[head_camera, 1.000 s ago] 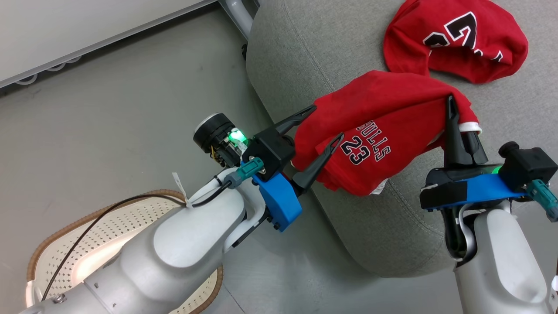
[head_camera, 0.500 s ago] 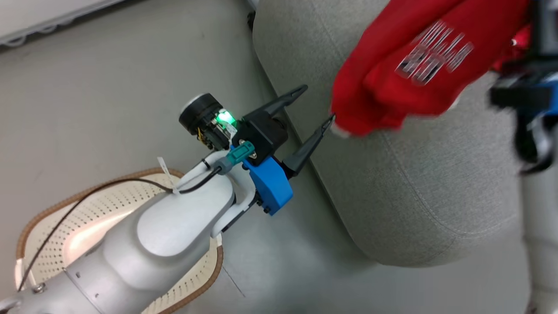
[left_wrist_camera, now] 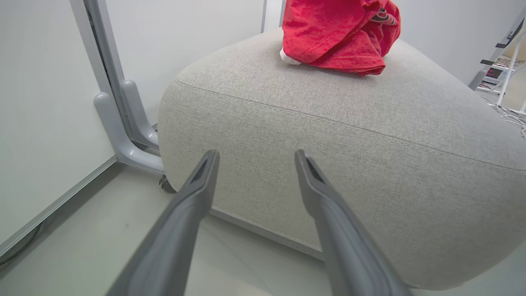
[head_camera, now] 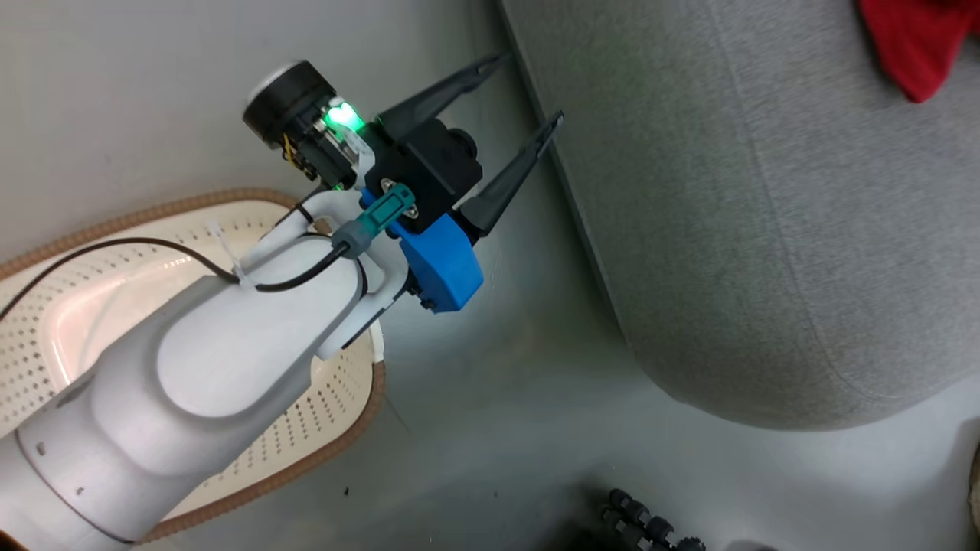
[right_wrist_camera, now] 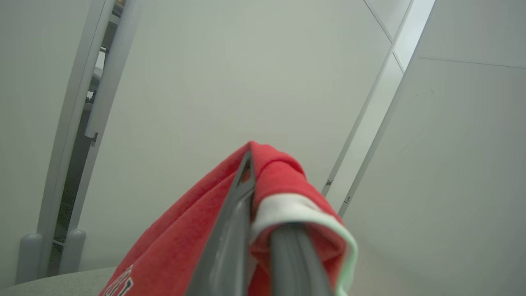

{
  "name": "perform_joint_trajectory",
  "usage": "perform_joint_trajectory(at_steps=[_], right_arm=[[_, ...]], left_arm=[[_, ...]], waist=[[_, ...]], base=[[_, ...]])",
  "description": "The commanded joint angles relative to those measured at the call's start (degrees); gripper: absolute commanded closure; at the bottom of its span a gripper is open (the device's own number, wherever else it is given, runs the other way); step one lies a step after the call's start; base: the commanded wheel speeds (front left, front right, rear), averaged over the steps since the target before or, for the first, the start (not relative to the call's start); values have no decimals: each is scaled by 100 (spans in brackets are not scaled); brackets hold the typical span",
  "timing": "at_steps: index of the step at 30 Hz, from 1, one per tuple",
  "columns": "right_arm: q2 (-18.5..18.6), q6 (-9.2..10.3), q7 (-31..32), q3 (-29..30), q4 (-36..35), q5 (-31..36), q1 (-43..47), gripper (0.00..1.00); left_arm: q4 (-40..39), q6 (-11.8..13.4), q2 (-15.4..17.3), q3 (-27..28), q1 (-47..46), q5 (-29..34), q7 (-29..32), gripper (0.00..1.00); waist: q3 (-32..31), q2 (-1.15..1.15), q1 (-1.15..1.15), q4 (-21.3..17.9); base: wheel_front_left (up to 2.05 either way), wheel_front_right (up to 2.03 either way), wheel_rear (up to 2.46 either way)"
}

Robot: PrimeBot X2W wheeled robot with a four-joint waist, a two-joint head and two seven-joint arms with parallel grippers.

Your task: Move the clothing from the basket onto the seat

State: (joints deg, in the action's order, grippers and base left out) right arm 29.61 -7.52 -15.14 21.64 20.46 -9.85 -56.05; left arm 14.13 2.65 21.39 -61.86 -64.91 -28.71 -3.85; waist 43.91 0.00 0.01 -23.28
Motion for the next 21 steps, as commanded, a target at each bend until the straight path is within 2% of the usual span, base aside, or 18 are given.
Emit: perform_joint_trajectory(at_steps=[1,10,16,17,18,21], right_arm=[[-4,6,1,40,105,40,50,100],[-504,6,1,47,1034,528,456,100],[-779,6,1,207,1302,709,547,100],[-815,6,1,248,1303,713,575,63],[-839,6,1,284,1291,727,620,0],[-912,6,1,340,1190,751,795,0]], left_arm=[[-66,30,73,16,-98,34,14,0],[-391,125,219,4,-175,116,97,0],[-434,189,287,8,-106,87,78,0],[-429,191,300,12,-77,74,64,0],[-418,206,309,12,-43,63,51,0],[-379,241,289,8,57,10,-33,0]], waist=[[313,0,-1,33],[584,0,-1,151],[510,0,-1,176],[474,0,-1,167],[429,0,-1,156],[240,0,-1,128]], base=[[0,0,0],[0,0,0],[0,0,0],[0,0,0],[0,0,0],[0,0,0]])
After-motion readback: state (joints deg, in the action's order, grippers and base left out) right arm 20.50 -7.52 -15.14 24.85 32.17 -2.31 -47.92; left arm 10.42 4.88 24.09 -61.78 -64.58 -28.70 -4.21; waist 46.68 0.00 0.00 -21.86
